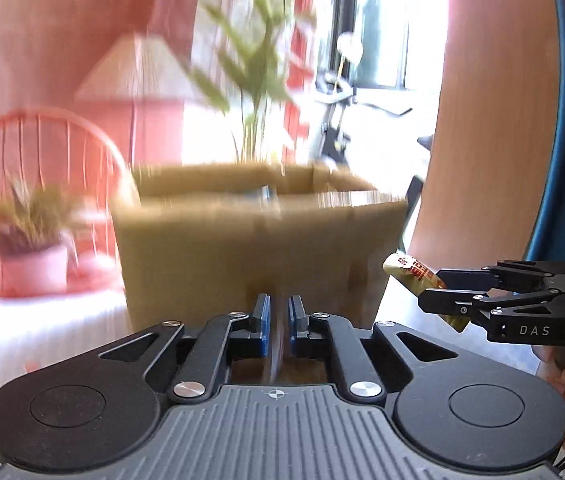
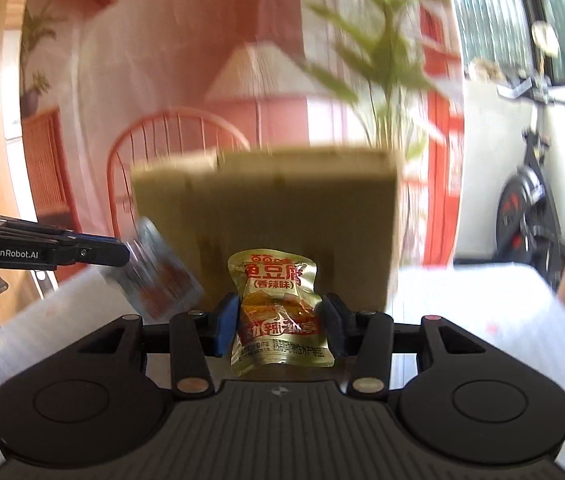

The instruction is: Organize snacks

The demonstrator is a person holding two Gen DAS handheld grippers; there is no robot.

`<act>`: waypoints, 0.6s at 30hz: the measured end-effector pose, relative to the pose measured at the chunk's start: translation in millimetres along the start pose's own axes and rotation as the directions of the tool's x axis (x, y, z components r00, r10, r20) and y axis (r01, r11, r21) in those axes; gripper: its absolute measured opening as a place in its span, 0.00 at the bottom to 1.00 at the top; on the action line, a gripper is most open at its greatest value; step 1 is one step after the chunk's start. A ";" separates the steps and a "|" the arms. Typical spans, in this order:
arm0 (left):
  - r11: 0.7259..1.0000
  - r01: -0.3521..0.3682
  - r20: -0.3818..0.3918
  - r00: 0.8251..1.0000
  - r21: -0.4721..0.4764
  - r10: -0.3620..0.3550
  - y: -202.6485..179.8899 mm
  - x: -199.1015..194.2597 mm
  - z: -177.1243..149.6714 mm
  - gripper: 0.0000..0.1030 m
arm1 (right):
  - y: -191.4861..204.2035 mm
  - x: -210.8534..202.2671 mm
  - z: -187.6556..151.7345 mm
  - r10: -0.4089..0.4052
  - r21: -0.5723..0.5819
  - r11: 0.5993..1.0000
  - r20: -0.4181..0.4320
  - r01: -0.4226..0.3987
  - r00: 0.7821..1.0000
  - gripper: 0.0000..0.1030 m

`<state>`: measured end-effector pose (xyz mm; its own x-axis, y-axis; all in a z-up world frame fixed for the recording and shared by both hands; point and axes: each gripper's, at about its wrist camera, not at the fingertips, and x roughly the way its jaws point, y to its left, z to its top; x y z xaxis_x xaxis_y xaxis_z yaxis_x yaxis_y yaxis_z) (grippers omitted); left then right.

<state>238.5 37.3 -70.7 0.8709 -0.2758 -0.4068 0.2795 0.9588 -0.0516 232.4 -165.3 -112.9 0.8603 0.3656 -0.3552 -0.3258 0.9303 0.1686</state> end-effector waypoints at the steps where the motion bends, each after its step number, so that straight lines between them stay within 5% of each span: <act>1: 1.000 0.002 0.016 1.000 0.008 -0.002 0.7 -0.6 7.0 0.10 | 0.9 0.3 8.4 0.002 -0.012 1.000 0.019 -0.002 1.000 0.47; 8: 0.999 0.013 -0.003 1.000 -0.041 -0.013 8.6 10.9 10.6 0.13 | 6.8 6.9 43.8 0.018 -0.051 0.999 0.083 -0.014 0.996 0.47; 12: 0.994 0.072 -0.106 0.991 -0.086 -0.081 18.0 22.9 -22.2 0.55 | 9.1 8.4 37.2 0.023 -0.050 0.999 0.056 -0.020 0.998 0.47; 18: 0.997 0.032 -0.304 0.951 -0.069 -0.052 10.7 71.6 -73.1 0.56 | 0.0 9.6 15.2 0.006 0.004 1.000 0.008 -0.006 1.000 0.47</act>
<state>274.3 32.9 -167.1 0.6911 -0.2913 -0.6614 0.2787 0.9518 -0.1280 246.6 -162.2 -102.3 0.8615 0.3710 -0.3466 -0.3296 0.9280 0.1740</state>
